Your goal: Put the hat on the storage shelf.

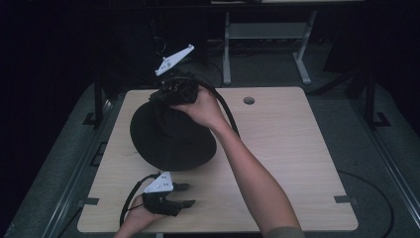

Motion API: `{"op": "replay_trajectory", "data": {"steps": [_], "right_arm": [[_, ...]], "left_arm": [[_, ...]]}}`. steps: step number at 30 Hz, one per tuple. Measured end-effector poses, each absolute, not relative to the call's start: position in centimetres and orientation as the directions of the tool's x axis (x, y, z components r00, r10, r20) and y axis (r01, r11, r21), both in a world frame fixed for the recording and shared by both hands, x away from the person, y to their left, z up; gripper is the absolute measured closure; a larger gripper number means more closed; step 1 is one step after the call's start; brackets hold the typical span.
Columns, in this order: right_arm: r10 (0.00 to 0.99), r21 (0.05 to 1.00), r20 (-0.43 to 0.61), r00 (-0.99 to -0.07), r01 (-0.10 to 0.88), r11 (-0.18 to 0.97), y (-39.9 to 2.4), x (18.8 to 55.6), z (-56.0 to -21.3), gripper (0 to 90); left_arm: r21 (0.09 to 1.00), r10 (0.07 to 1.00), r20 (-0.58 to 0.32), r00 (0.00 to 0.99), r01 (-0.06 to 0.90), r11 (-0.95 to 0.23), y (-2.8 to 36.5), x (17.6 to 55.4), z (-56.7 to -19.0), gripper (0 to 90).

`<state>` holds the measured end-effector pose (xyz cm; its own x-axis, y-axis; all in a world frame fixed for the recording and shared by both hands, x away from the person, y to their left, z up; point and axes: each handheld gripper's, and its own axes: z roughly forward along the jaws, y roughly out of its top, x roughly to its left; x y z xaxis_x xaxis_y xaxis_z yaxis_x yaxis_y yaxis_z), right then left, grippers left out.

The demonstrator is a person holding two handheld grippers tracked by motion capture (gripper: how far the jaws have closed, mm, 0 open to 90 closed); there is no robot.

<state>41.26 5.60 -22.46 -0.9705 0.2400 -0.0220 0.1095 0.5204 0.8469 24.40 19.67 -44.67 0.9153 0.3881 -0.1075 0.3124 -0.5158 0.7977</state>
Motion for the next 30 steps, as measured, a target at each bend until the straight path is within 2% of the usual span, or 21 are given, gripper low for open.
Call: {"op": "replay_trajectory", "data": {"steps": [8,12,13,18,30], "right_arm": [[0.262,0.856,-0.01,-0.965,0.127,0.501,5.8,41.3,-22.5,78.8],[0.274,0.856,-0.013,-0.962,0.131,0.5,5.8,41.1,-22.6,71.5],[0.278,0.859,-0.019,-0.96,0.127,0.495,5.8,41.1,-22.6,67.2],[0.281,0.877,-0.014,-0.96,0.123,0.464,5.1,40.7,-22.4,59.8],[0.318,0.898,-0.011,-0.948,0.13,0.42,1.7,39.9,-21.8,47.4]], "left_arm": [[0.786,0.338,-0.088,0.937,0.273,-0.554,19.2,23.8,-45.2,41.5],[0.79,0.331,-0.091,0.939,0.27,-0.55,19.0,23.6,-45.2,40.9],[0.791,0.33,-0.095,0.939,0.273,-0.548,19.0,23.6,-45.2,40.8],[0.792,0.319,-0.098,0.943,0.268,-0.548,18.9,23.4,-45.2,40.4],[0.797,0.314,-0.092,0.945,0.258,-0.546,18.7,23.2,-45.2,39.7]]}}
